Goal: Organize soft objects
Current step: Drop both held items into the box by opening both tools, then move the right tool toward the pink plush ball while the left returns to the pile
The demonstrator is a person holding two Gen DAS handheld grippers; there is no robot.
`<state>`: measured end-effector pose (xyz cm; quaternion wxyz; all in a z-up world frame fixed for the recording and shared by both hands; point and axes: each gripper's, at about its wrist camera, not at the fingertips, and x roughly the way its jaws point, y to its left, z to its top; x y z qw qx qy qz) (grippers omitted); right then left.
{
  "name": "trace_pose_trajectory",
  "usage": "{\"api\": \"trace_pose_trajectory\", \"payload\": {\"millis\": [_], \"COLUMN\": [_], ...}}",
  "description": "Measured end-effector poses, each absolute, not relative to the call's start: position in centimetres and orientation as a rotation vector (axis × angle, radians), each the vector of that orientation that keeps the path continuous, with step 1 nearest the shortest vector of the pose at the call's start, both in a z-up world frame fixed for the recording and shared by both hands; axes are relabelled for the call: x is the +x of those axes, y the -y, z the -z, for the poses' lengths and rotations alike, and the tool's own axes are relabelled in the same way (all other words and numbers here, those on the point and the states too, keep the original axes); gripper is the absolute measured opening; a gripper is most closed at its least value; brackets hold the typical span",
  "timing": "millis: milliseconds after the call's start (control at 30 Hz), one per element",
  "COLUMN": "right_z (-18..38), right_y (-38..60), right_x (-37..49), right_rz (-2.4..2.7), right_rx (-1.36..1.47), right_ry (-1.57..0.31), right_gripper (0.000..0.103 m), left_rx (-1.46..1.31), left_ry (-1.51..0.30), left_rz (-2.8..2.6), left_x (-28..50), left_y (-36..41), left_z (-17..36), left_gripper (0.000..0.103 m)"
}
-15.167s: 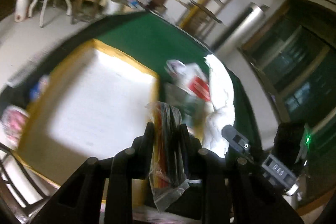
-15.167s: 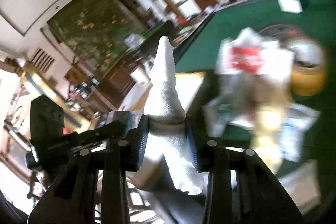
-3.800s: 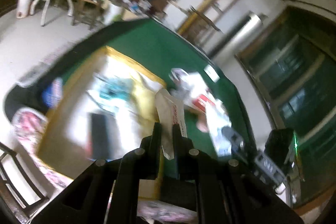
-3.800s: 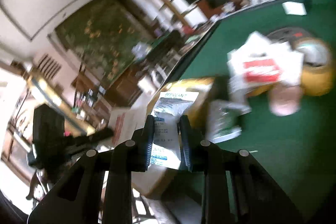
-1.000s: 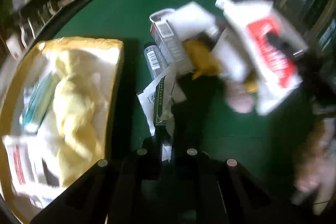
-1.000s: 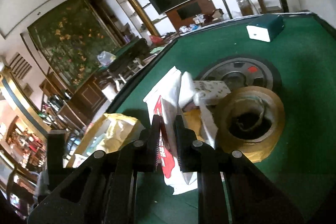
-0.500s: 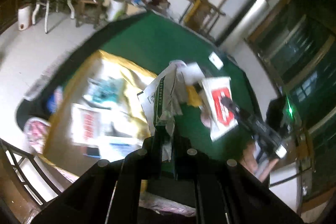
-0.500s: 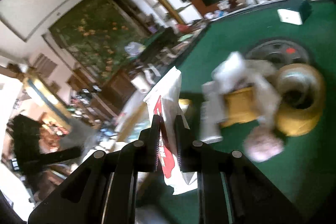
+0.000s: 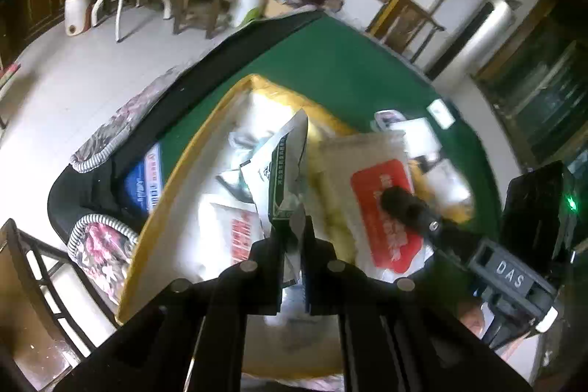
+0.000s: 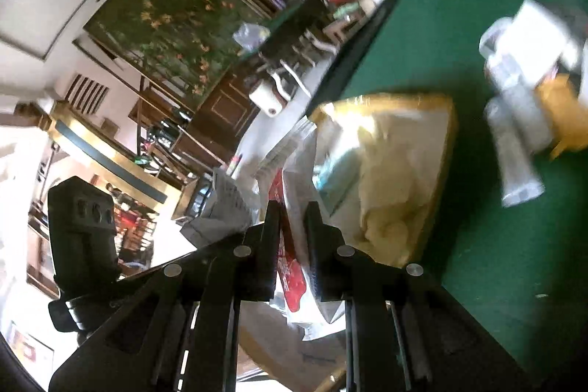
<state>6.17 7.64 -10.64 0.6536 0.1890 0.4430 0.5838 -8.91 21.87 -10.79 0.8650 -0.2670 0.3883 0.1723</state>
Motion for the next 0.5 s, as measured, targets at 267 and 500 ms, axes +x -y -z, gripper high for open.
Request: {"api": "trace_pose_trajectory", "payload": {"millis": [267,500], "right_z": [11.2,7.4], "right_y": [-9.8,-3.7], "right_x": [7.9,12.0], "right_rz": [-1.363,-1.215], "right_rx": [0.290,0.304], "right_ry": [-1.007,-0.992], "right_gripper": [0.044,0.051], "left_rx": [-0.519,-0.476], "left_ry": [-0.945,-0.917], "left_rz": [-0.404,-0.404], "left_x": [-6.6,-2.7], "left_y": [-25.0,-24.3], "left_z": [12.5,7.9], "left_gripper": [0.020,0.031]}}
